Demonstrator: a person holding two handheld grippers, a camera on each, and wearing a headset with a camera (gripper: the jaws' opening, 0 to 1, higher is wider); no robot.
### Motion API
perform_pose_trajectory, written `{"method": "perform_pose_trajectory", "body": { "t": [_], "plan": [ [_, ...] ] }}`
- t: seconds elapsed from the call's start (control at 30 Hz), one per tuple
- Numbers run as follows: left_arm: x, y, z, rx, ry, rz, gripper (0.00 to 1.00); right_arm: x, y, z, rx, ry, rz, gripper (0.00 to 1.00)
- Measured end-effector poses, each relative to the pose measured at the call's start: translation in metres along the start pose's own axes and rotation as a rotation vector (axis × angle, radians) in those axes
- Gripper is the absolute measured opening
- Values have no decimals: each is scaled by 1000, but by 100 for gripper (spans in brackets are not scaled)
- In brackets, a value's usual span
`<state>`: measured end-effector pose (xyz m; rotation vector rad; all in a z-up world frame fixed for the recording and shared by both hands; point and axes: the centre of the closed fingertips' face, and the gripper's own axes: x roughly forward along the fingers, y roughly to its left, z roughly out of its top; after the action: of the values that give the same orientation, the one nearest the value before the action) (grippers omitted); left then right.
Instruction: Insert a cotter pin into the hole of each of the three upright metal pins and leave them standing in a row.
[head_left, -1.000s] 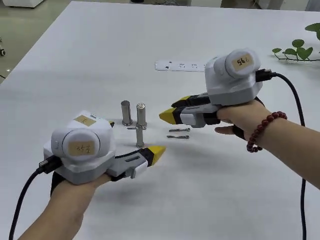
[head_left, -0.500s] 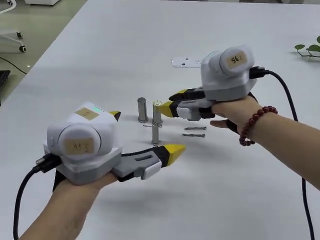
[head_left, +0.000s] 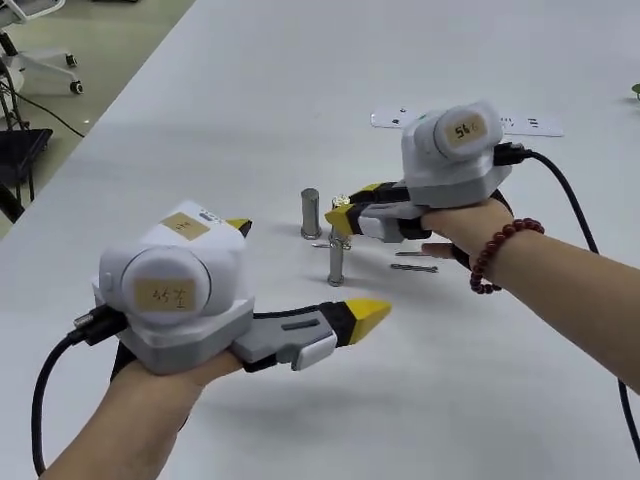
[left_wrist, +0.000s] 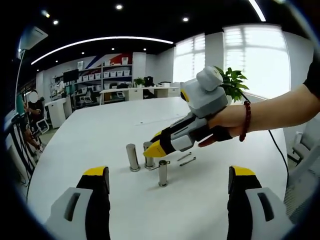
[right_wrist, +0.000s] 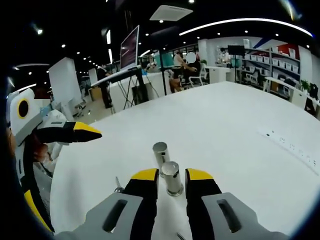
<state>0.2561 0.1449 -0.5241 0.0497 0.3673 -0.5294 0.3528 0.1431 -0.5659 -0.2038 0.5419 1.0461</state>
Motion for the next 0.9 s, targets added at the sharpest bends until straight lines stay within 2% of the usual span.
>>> {"method": "perform_pose_trajectory", "body": {
  "t": [0.27, 0.47, 0.57, 0.9],
  "plan": [
    [1, 2, -3, 22, 14, 7, 98, 4, 2, -1, -1, -6, 15, 10],
    [1, -2, -7, 40, 31, -12, 96, 4, 2, 0, -37, -3, 13, 9],
    [1, -2, -8, 51, 36, -14, 96, 4, 3, 0, -76, 7, 8, 8],
    [2, 0, -11, 57, 45, -15, 94, 1, 3, -2, -119, 41, -10, 8]
  ]
}}
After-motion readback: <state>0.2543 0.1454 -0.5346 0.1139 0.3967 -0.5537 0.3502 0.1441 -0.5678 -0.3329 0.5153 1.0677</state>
